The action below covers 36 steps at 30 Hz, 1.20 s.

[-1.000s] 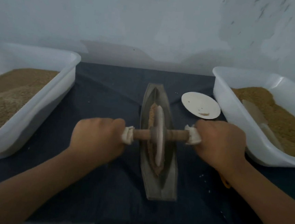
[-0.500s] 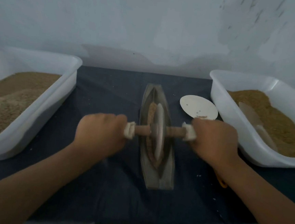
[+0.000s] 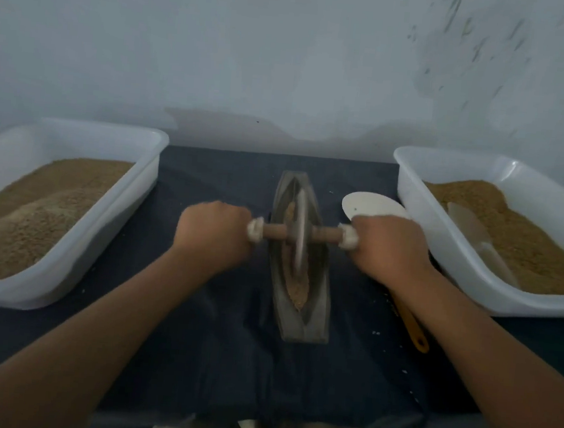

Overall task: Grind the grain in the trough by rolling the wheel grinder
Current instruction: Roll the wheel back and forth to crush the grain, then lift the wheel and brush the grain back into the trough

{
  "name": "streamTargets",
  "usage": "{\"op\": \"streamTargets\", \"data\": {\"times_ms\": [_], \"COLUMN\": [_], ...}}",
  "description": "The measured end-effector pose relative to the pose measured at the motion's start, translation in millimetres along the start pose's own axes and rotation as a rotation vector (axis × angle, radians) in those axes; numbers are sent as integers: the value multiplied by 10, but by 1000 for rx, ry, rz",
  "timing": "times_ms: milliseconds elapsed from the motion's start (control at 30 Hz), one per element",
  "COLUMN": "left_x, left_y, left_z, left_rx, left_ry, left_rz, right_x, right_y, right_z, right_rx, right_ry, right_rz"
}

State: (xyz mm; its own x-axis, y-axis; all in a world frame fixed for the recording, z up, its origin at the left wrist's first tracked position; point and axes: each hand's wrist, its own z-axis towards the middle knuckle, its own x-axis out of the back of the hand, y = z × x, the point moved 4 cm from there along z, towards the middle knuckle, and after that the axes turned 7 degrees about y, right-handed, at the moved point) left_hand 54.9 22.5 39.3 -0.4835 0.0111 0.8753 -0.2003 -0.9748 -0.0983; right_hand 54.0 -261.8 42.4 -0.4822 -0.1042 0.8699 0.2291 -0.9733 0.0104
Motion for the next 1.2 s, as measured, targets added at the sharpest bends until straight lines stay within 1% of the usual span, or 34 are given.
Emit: {"op": "streamTargets", "data": {"times_ms": [67, 100, 167, 267, 300, 333, 367, 400, 433, 467, 500, 533, 567, 600, 667, 700, 767, 833, 900, 967, 1033, 1100, 1167, 1200], "left_x": [62, 55, 45, 115, 89, 48, 8, -34, -62, -80, -111, -143, -166, -180, -183, -175, -165, -165, -157, -153, -153, -154, -160, -161], "left_y": [25, 13, -10, -43, -25, -22, -28, -30, -40, -59, -78, -91, -93, -89, -89, -87, -87, -100, -122, -135, -138, -150, -159, -161], "left_z": [-218, -266, -278, -264, -294, -329, -373, -413, -438, -455, -466, -475, -477, -483, -489, -488, -497, -500, -494, -491, -493, -499, -502, -501], "left_rx": [-40, -48, -41, 38, 67, 89, 105, 123, 143, 165, 185, 199, 210, 223, 250, 261, 284, 311, 340, 362, 385, 421, 465, 483], "left_ry": [-40, -83, -163, -175, -169, -154, -136, -118, -95, -74, -59, -52, -48, -44, -29, -26, -40, -59, -60, -48, -46, -48, -57, -61], "left_rz": [-11, -26, -56, -123, -163, -194, -220, -239, -251, -257, -264, -270, -276, -283, -305, -318, -351, -370, -371, -399, -432, -461, -487, -496], "right_x": [81, 127, 293, 525, 581, 651, 760, 893, 994, 1032, 1045, 1023, 965, 879, 656, 561, 414, 344, 313, 341, 400, 482, 541, 556], "right_y": [15, -15, -151, -278, -238, -183, -141, -87, 2, 119, 196, 244, 257, 248, 254, 252, 234, 198, 214, 251, 289, 308, 286, 273], "right_z": [-234, -277, -252, -141, -145, -154, -194, -282, -406, -567, -734, -884, -980, -1028, -1099, -1119, -1137, -1115, -1106, -1091, -1066, -1057, -1046, -1028], "right_rx": [9, 20, 66, 174, 186, 149, 61, -47, -169, -329, -452, -509, -509, -455, -320, -260, -152, -66, -10, -76, -180, -240, -228, -209], "right_ry": [-148, -187, -181, -147, -171, -148, -47, 112, 313, 493, 599, 591, 497, 334, 8, -97, -232, -302, -336, -356, -308, -244, -214, -180], "right_rz": [63, 76, 32, 32, 56, 187, 381, 578, 748, 859, 879, 851, 782, 643, 282, 147, 13, -48, -29, 117, 333, 516, 640, 637]}}
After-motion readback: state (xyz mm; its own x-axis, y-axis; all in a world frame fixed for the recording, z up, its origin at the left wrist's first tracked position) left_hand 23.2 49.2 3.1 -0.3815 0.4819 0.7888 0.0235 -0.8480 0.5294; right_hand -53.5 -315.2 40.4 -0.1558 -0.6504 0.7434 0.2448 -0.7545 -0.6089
